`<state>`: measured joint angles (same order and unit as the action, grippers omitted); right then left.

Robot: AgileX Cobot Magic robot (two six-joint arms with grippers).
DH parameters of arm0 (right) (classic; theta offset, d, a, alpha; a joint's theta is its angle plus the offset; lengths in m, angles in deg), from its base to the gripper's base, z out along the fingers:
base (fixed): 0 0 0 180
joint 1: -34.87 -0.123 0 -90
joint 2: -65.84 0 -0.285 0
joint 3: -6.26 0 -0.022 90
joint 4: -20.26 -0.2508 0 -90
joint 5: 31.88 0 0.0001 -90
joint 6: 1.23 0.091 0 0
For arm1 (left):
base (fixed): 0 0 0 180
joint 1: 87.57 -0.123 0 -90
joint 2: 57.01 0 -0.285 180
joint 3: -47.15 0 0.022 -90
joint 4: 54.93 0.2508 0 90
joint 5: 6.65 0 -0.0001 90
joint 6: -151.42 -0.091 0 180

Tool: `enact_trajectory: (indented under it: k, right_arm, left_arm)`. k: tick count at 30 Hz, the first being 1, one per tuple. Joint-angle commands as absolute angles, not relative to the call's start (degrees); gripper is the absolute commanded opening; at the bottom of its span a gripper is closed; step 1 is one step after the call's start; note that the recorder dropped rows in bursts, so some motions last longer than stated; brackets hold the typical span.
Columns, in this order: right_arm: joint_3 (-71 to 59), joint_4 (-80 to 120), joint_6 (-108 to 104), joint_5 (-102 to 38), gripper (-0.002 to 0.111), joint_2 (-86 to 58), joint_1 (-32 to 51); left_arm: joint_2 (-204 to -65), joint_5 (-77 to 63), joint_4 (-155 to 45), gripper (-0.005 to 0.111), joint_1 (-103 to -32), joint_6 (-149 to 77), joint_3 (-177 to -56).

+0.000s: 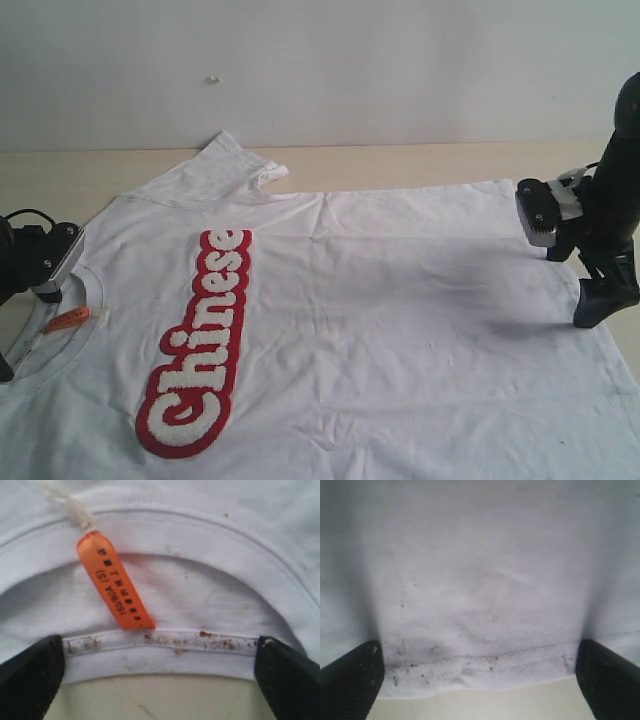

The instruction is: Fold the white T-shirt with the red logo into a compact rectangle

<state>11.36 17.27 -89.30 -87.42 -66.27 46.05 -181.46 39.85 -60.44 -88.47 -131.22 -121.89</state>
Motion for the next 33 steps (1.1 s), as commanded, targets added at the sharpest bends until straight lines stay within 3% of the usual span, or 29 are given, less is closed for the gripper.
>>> enact_trajectory:
  k: [1, 33]
  right_arm:
    - [11.1, 21.8, -91.8, -88.9, 0.105, -67.8, 46.0]
    - [11.1, 18.9, -94.1, -87.2, 0.105, -67.8, 45.9]
  left_arm:
    - [-184.4, 36.9, -58.5, 0.104, -88.7, -131.7, -120.2]
    - [-184.4, 36.9, -58.5, 0.104, -88.7, -131.7, -120.2]
